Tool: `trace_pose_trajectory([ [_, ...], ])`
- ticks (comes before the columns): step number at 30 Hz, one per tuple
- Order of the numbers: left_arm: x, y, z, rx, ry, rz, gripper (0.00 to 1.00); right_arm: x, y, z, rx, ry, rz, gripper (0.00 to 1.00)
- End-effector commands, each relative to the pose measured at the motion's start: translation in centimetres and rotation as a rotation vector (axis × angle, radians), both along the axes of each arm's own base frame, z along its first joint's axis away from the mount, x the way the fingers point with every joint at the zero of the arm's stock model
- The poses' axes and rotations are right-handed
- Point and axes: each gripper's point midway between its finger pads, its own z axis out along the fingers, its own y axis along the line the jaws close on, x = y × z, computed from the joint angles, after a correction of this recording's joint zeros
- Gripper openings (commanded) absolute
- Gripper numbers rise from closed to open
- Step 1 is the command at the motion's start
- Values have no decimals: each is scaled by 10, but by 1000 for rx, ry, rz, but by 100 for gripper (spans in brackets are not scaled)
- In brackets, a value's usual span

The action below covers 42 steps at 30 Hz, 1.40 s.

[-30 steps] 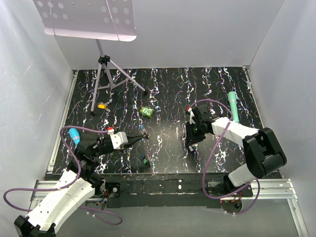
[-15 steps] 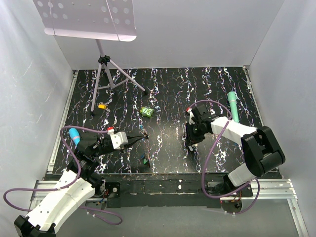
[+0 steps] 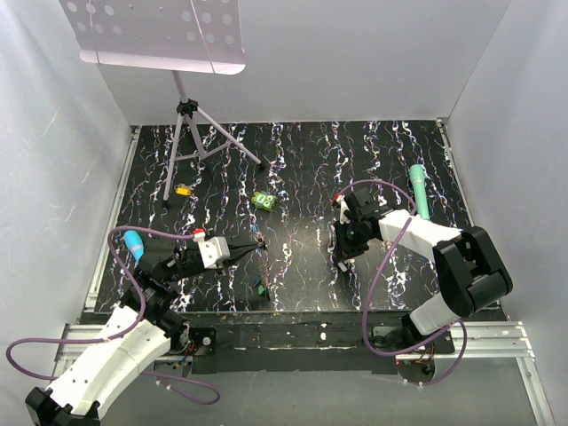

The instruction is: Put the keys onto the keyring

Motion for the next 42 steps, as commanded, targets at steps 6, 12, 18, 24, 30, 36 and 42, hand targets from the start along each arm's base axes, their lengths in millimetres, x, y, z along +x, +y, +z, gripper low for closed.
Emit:
trace_pose_trajectory([
  [6, 2, 2, 20, -28, -59, 14, 0, 13, 7, 15, 28, -51, 31, 1],
  [12, 2, 2, 20, -29, -60, 13, 0, 17, 4, 18, 21, -96, 45, 1],
  [18, 2, 2, 20, -29, -59, 9, 0, 17, 7, 30, 45, -134, 99, 1],
  [24, 1, 1, 21, -36, -58, 6, 0, 21, 16, 60, 80, -181, 274, 1],
  [30, -3, -1, 31, -83, -72, -16, 0, 35, 22, 116, 98, -305, 483, 1],
  [36, -9, 0, 49, -116, -97, -28, 0, 48, 21, 197, 134, -482, 716, 1],
  [42, -16, 2, 67, -147, -138, -41, 0, 21, 33, 284, 278, -706, 944, 1],
])
